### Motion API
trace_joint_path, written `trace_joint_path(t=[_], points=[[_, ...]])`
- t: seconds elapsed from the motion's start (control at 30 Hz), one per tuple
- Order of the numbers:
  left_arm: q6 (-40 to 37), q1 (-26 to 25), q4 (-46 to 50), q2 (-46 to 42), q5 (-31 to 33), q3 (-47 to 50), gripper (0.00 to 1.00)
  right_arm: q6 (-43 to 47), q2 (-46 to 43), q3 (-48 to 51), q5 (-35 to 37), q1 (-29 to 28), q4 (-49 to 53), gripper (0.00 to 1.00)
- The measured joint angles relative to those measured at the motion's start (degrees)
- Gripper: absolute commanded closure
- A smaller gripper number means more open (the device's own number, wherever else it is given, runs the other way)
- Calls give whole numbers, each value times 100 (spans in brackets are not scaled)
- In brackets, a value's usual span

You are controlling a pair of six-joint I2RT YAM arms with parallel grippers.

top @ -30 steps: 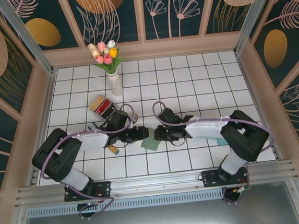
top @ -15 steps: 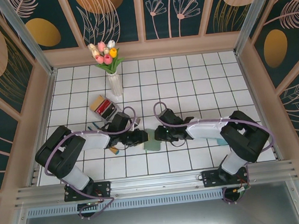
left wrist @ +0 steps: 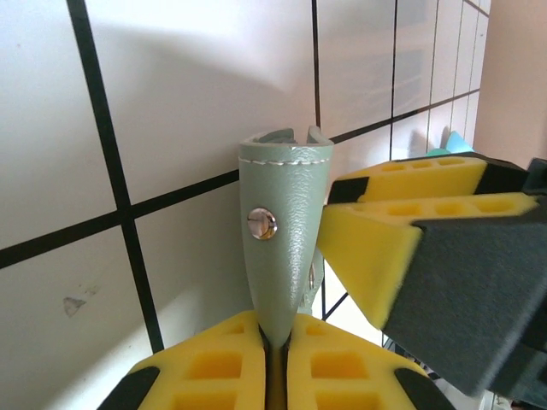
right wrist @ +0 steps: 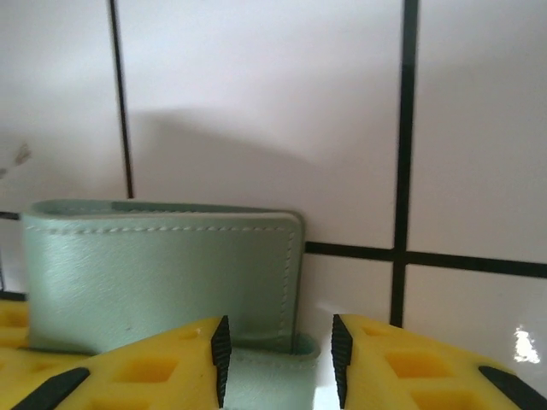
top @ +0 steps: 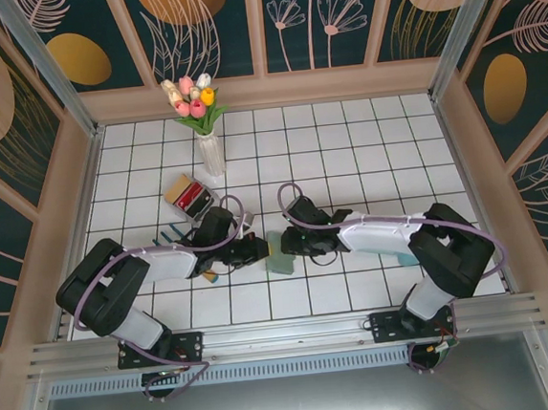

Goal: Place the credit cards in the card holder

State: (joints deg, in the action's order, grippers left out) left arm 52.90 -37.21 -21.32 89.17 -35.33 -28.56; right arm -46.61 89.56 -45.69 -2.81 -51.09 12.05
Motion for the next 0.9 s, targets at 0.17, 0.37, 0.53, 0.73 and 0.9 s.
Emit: trace_joint_path(t=[0.17,0.37,0.53,0.73,0.9], points=[[129,0,-164,0,46,20,95,-7,-28,-96,-50,-197,-26,57],[227,2,-243,0,157,57,96,-46,184,-188,-118,-306,-66,57],[291,20,-205,0,358,160,99,-70,610,-525,289,-481,144,70],[284,11,-195,-55,461,160,100,-295,855,-979,984,-691,656,88],[267,-55,-251,-122,564,160,100,-348,522,-769,1121,-601,638,88]])
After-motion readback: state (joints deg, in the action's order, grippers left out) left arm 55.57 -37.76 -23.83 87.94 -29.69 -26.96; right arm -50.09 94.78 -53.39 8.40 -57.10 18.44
